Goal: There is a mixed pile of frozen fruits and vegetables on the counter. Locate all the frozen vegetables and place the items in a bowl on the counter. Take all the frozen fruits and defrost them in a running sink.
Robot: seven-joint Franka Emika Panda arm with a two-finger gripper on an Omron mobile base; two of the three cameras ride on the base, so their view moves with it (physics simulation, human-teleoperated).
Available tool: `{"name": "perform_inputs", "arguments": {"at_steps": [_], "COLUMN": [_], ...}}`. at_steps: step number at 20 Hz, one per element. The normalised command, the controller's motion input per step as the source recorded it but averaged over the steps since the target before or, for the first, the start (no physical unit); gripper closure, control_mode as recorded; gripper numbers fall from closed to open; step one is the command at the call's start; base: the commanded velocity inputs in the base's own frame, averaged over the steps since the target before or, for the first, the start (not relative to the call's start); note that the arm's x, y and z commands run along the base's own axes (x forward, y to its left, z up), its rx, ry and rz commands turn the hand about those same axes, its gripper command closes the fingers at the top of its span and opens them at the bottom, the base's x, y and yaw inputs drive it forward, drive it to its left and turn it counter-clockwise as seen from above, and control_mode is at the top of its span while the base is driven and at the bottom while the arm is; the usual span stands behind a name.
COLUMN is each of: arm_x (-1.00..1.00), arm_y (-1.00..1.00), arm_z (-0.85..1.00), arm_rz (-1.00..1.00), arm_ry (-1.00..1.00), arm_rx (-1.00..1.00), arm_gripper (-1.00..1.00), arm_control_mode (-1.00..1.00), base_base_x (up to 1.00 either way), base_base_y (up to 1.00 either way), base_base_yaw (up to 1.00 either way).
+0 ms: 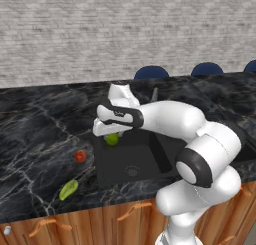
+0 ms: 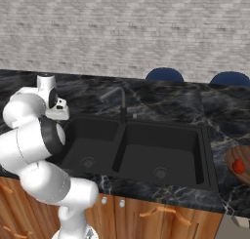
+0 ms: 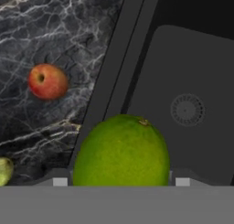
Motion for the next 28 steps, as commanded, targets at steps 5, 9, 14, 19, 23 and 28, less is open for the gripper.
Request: {"name": "perform_inputs", "arguments": {"at_steps": [5, 9, 14, 19, 23, 28], "arm_x": [-0.02, -0.04, -0.06, -0.16, -0.19, -0.08], "arm_y": [-0.48, -0.56, -0.54, -0.54, -0.53, -0.39], "arm_z": [-0.17, -0.05, 0.00, 0.01, 0.07, 0.15], "arm_rz": [0.01, 0.01, 0.02, 0.01, 0.00, 0.03], "arm_ry": [0.04, 0.03, 0.03, 0.01, -0.01, -0.01], "arm_rx": [-0.03, -0.03, -0.04, -0.03, -0.01, 0.00], "arm_gripper": [1.00, 1.00, 1.00, 1.00, 1.00, 1.00], "arm_control_mode": [-1.00, -1.00, -1.00, -1.00, -1.00, -1.00], "base_base_x": [0.00, 0.00, 0.00, 0.00, 0.00, 0.00], "base_base_y": [0.00, 0.00, 0.00, 0.00, 0.00, 0.00], "base_base_yaw": [0.00, 0.00, 0.00, 0.00, 0.00, 0.00]}}
